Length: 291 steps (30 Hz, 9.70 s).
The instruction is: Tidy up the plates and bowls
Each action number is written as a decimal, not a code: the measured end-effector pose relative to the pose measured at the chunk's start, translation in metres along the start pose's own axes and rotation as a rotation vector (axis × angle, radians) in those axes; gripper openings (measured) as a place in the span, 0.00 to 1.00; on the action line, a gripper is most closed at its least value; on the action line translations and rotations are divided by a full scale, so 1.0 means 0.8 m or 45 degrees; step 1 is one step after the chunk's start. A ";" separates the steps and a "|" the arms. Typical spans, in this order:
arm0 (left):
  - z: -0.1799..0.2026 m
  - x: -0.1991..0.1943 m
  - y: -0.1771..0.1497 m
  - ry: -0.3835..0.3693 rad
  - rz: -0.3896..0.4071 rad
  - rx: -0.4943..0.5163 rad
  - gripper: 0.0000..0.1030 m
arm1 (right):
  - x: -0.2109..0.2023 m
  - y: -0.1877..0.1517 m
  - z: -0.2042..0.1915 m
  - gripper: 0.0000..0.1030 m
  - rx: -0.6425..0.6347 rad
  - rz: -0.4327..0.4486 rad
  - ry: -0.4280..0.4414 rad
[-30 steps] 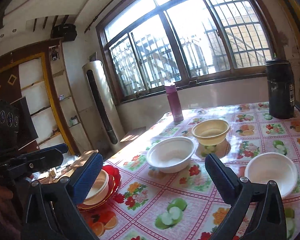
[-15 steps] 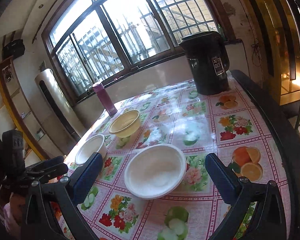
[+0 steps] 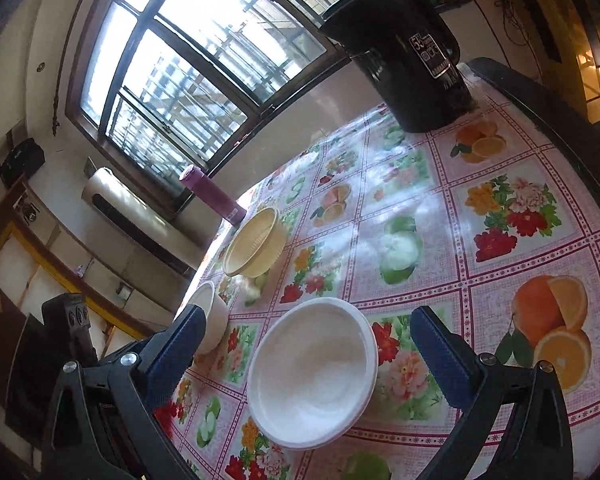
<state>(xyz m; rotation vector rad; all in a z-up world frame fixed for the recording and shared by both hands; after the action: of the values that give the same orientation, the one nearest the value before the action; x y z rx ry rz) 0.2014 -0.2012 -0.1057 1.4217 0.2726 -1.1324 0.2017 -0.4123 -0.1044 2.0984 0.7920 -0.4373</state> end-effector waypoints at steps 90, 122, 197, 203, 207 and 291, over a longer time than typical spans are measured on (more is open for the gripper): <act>0.038 0.086 -0.043 -0.276 -0.179 -0.135 0.09 | 0.056 -0.061 0.044 0.14 0.210 -0.286 -0.115; -0.074 -0.074 -0.058 -0.143 0.043 -0.206 0.09 | 0.091 -0.110 -0.120 0.15 0.294 -0.317 0.202; -0.276 -0.219 0.031 0.384 0.203 -0.051 1.00 | 0.118 -0.018 -0.278 1.00 0.051 -0.095 0.350; -0.305 -0.235 0.079 0.621 0.277 0.026 1.00 | 0.145 0.011 -0.311 1.00 0.107 -0.025 0.489; -0.336 -0.180 0.066 0.964 0.037 0.266 1.00 | 0.209 -0.020 -0.293 1.00 0.074 -0.176 0.385; -0.307 -0.010 -0.033 0.595 -0.116 -0.296 1.00 | 0.295 -0.093 -0.226 0.75 0.037 -0.434 -0.009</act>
<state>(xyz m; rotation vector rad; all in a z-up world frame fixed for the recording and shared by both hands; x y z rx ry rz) 0.2909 0.0198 -0.1692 1.4601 0.7811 -0.7964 0.3317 -0.1426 -0.1706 1.9900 1.1510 -0.6400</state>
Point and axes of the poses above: each gripper's, at about its wrist camera, not at the fingertips, and x roughly the way its jaws point, z to its right, y to its top, the point moved 10 cm from there along x, roughly the way its jaws point, and after that the axes turned 5 degrees about -y, right-handed, at the moved point
